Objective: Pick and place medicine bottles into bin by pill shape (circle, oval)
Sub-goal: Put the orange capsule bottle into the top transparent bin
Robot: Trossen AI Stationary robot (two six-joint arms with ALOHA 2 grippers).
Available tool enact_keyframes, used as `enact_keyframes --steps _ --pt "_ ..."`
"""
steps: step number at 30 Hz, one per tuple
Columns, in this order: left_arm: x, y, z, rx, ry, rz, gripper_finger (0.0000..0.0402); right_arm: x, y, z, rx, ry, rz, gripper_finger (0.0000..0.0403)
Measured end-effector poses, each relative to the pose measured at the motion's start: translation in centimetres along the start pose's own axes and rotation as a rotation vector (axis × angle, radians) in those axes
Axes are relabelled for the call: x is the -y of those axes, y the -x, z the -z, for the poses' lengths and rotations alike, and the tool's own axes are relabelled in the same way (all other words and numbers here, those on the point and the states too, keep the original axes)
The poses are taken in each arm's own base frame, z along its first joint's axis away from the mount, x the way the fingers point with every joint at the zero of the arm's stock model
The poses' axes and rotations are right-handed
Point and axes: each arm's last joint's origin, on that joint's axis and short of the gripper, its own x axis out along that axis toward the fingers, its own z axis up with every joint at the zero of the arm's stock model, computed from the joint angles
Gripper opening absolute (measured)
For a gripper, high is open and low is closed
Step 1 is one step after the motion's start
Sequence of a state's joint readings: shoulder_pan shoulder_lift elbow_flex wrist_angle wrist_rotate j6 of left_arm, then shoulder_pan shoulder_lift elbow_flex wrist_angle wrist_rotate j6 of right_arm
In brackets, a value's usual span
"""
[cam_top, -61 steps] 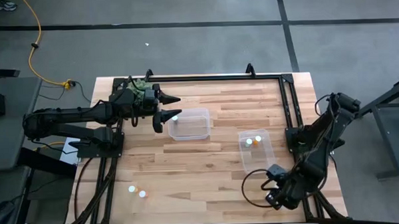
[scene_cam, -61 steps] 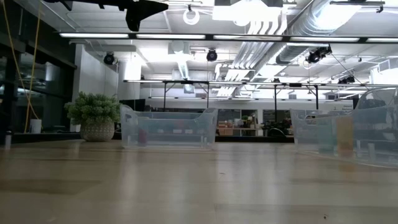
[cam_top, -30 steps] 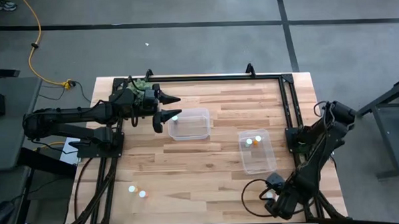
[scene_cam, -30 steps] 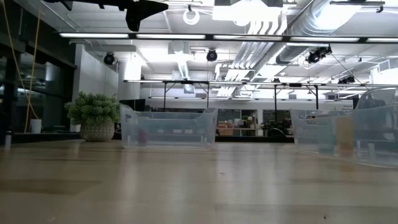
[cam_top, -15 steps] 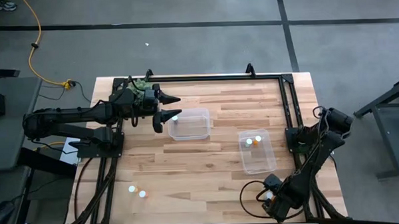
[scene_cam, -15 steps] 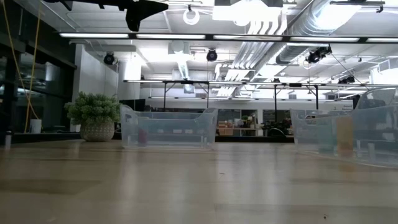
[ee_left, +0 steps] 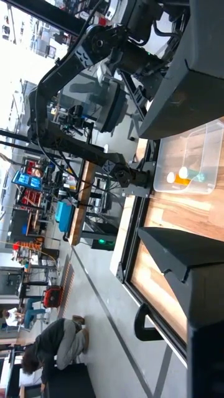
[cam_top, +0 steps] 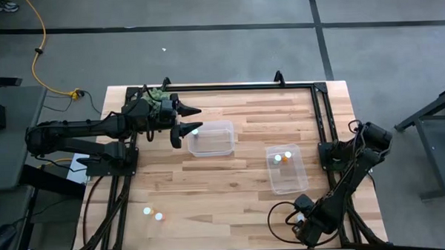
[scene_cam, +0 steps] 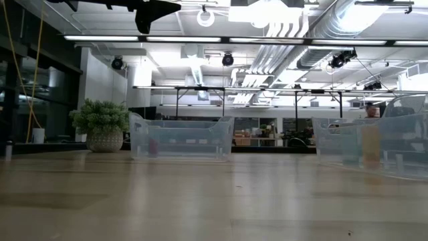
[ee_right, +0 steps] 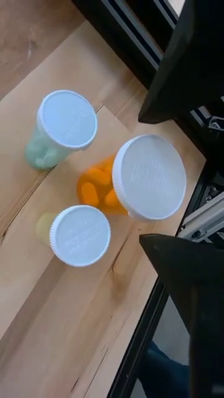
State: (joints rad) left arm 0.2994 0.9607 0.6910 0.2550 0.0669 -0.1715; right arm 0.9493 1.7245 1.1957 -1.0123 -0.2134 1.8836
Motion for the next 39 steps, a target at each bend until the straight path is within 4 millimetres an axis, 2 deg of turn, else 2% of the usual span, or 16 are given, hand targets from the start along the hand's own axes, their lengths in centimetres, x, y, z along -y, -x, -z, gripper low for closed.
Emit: enact_keyframes --steps 9,17,27,30,33,39 --pt "0.0 0.0 0.0 0.0 0.0 0.0 0.0232 -0.5 -1.3 -0.1 -0.007 0.012 0.042 0.0271" --pt "-0.1 0.0 0.0 0.002 0.0 -0.01 0.0232 -0.5 -1.1 -0.1 0.004 -0.002 0.028 0.0264" --pt "-0.1 0.0 0.0 0.006 -0.01 -0.031 0.0232 -0.1 0.0 0.0 -0.021 0.01 -0.004 0.0178" --pt "-0.1 0.0 0.0 0.006 -0.01 -0.031 0.0232 0.2 0.9 0.3 -0.042 0.054 -0.036 0.0174" --pt "-0.1 0.0 0.0 0.005 -0.018 -0.03 0.0232 0.8 2.6 0.6 -0.063 0.136 -0.11 0.018" --pt "-0.1 0.0 0.0 0.005 -0.019 -0.031 0.0232 2.6 8.1 -0.1 -0.057 0.233 -0.388 0.0184"
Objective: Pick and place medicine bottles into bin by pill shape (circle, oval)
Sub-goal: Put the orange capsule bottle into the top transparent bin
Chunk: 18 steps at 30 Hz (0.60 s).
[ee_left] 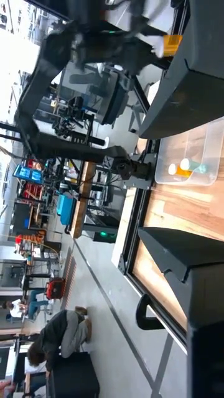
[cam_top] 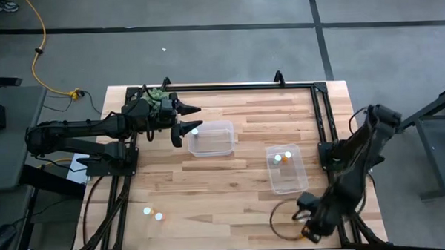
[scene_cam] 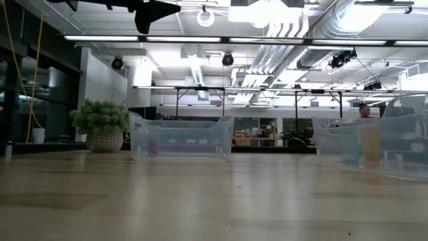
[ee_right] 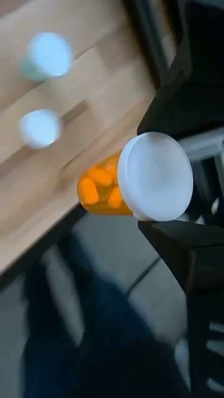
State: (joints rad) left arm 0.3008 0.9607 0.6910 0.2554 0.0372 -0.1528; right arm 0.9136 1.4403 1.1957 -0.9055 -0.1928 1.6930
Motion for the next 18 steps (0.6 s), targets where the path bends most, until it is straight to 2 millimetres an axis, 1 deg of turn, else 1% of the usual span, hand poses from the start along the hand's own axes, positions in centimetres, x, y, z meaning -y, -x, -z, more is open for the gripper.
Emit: enact_keyframes --steps 4,6,8,11,15,18 --pt "0.0 0.0 0.0 0.0 0.0 0.0 0.0232 0.8 4.7 -2.0 0.168 0.002 -0.179 0.0185" --pt "0.0 0.0 0.0 0.0 0.0 0.002 0.0232 1.4 7.0 -3.7 0.287 0.002 -0.249 0.0185" --pt "0.0 0.0 0.0 -0.002 0.008 0.01 0.0232 2.0 8.7 -5.6 0.412 0.025 -0.281 0.0185" --pt "0.1 0.0 0.0 -0.008 0.06 0.042 0.0232 2.8 10.6 -8.8 0.571 0.113 -0.269 0.0185" --pt "0.4 0.0 0.1 -0.034 0.191 0.134 0.0232 3.7 12.7 -13.5 0.767 0.269 -0.213 0.0185" --pt "0.6 0.1 0.1 -0.056 0.284 0.195 0.0232 4.3 14.6 -16.5 0.932 0.381 -0.2 0.0185"
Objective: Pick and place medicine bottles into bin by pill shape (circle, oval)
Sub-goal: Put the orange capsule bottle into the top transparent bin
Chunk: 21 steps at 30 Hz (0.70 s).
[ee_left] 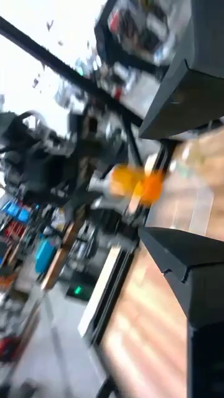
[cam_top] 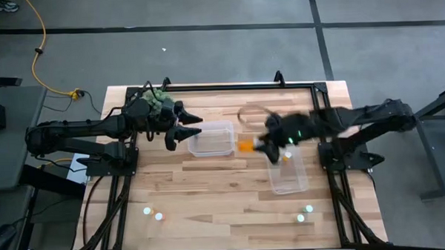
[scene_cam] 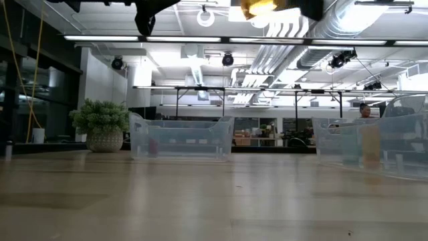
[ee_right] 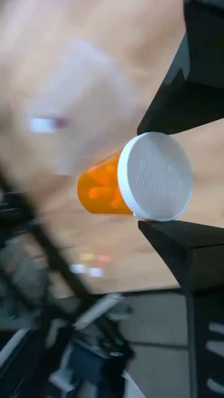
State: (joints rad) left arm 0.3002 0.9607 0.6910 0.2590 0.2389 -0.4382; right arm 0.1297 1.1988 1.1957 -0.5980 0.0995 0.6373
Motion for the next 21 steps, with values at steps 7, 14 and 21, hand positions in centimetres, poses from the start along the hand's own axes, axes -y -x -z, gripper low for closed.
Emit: enact_keyframes --steps 7,14,21 --pt "0.2 0.0 -0.2 0.017 0.098 0.025 0.0232 3.0 0.3 -5.2 0.287 0.192 -0.068 0.0185" --pt "0.4 0.1 -1.3 0.168 0.042 -0.021 0.0232 3.7 0.9 -6.9 0.401 0.324 -0.126 0.0185" --pt "0.5 0.1 -1.6 0.198 0.016 -0.017 0.0232 3.5 1.1 -7.2 0.422 0.355 -0.166 0.0185"
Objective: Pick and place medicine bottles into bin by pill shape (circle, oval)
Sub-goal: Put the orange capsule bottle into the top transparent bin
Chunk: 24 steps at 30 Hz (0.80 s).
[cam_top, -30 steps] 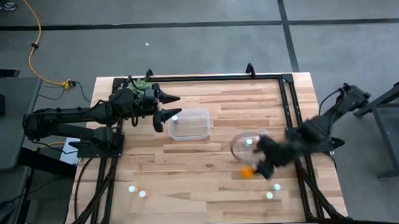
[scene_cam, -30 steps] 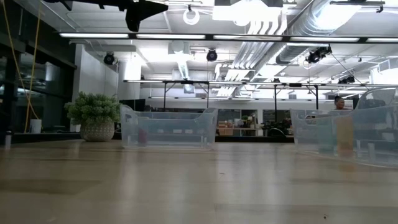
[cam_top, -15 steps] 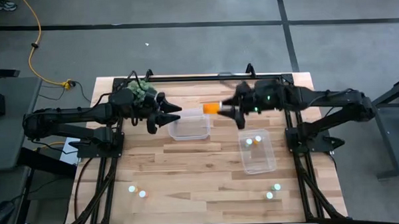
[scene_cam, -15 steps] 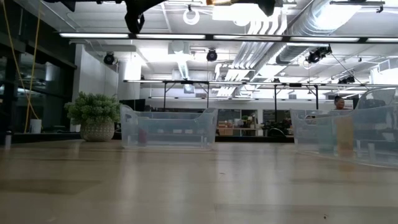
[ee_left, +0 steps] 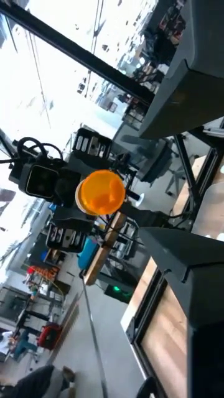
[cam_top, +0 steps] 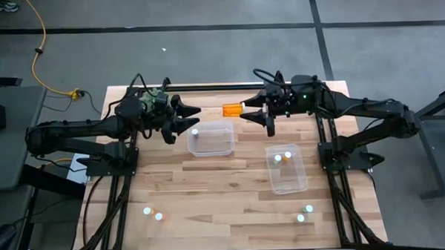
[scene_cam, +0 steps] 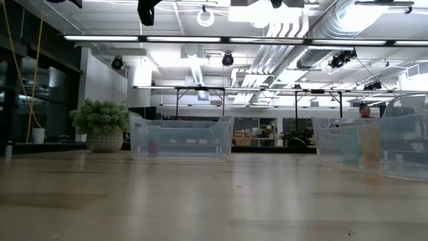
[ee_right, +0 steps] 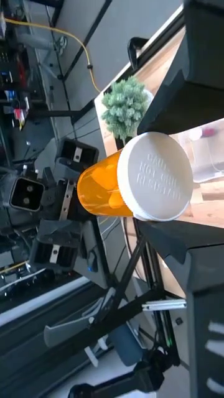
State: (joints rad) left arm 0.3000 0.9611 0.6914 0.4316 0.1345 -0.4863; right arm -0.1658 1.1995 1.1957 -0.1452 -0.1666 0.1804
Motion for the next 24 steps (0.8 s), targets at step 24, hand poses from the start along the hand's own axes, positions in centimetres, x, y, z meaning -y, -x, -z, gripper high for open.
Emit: enact_keyframes --steps 24 --pt "0.0 0.0 0.0 -0.005 -0.047 0.009 0.0232 1.0 -2.4 0.9 -0.285 -0.083 0.238 0.0185"
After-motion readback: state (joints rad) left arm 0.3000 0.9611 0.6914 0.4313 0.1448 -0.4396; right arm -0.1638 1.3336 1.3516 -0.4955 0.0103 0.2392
